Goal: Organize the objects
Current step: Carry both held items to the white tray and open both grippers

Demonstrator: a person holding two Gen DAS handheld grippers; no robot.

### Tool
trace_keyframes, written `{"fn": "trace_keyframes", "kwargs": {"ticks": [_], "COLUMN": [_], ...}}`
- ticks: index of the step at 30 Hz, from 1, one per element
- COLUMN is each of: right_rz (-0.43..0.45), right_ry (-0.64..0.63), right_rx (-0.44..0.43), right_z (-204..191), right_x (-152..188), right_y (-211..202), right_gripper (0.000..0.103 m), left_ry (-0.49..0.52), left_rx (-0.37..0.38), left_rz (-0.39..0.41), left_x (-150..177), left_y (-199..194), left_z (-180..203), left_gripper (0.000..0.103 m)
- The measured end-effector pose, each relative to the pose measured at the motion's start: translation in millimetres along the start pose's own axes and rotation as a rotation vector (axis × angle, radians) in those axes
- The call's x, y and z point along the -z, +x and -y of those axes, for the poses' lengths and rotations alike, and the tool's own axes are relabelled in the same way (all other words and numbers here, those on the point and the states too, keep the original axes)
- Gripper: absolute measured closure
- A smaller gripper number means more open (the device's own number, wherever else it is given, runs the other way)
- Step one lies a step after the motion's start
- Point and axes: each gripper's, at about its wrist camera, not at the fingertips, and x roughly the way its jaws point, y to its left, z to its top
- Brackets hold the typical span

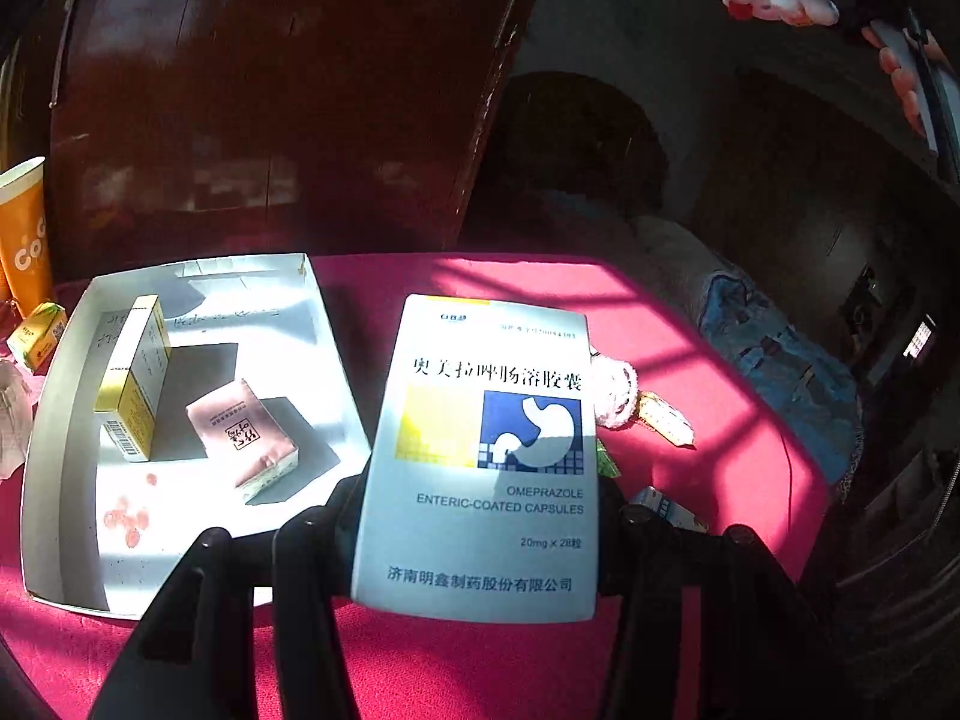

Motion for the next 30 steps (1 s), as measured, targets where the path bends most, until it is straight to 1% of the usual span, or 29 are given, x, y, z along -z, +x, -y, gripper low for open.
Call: {"fn": "trace_keyframes", "kwargs": {"ticks": [2, 5, 7, 9, 14, 16, 19, 22, 25, 27, 30], "right_rz": [0.01, -0.016, -0.015, -0.008, -0.05, -0.054, -0.054, -0.033, -0.065, -0.093, -0.127], "right_ry": [0.012, 0.084, 0.115, 0.127, 0.123, 0.12, 0.119, 0.089, 0.1, 0.116, 0.134], "right_rx": [-0.027, -0.108, -0.165, -0.191, -0.287, -0.318, -0.368, -0.384, -0.424, -0.447, -0.454], "right_z": [-4.4, -0.9, 0.2, -3.2, -29.6, -39.6, -56.4, -79.2, -98.3, -108.8, -122.4], "right_x": [-9.6, -5.8, 7.3, 24.4, 64.4, 78.7, 100.9, 123.9, 145.5, 159.6, 177.3], "right_y": [-15.1, -24.1, -27.4, -24.9, -6.9, -2.6, 1.9, 7.0, 18.8, 28.1, 42.6], "right_gripper": [0.047, 0.047, 0.047, 0.047, 0.047, 0.047, 0.047, 0.047, 0.047, 0.047, 0.047], "left_ry": [-0.022, -0.038, -0.044, -0.047, -0.054, -0.064, -0.057, -0.054, -0.042, -0.04, -0.042], "left_rx": [-0.009, -0.031, -0.054, -0.075, -0.145, -0.188, -0.28, -0.36, -0.432, -0.462, -0.488], "left_rz": [0.019, 0.048, 0.059, 0.066, 0.097, 0.1, 0.107, 0.111, 0.115, 0.113, 0.107], "left_x": [-3.2, -5.7, -6.8, -8.1, -13.9, -16.4, -19.5, -22.3, -24.2, -25.0, -24.8], "left_y": [-6.3, -15.4, -19.3, -22.6, -36.4, -40.9, -48.6, -53.6, -57.7, -57.8, -55.9], "left_z": [-8.7, -19.6, -27.3, -34.2, -56.2, -67.4, -84.4, -97.5, -109.7, -116.1, -124.5], "left_gripper": [0.051, 0.051, 0.051, 0.051, 0.051, 0.051, 0.051, 0.051, 0.051, 0.051, 0.051]}}
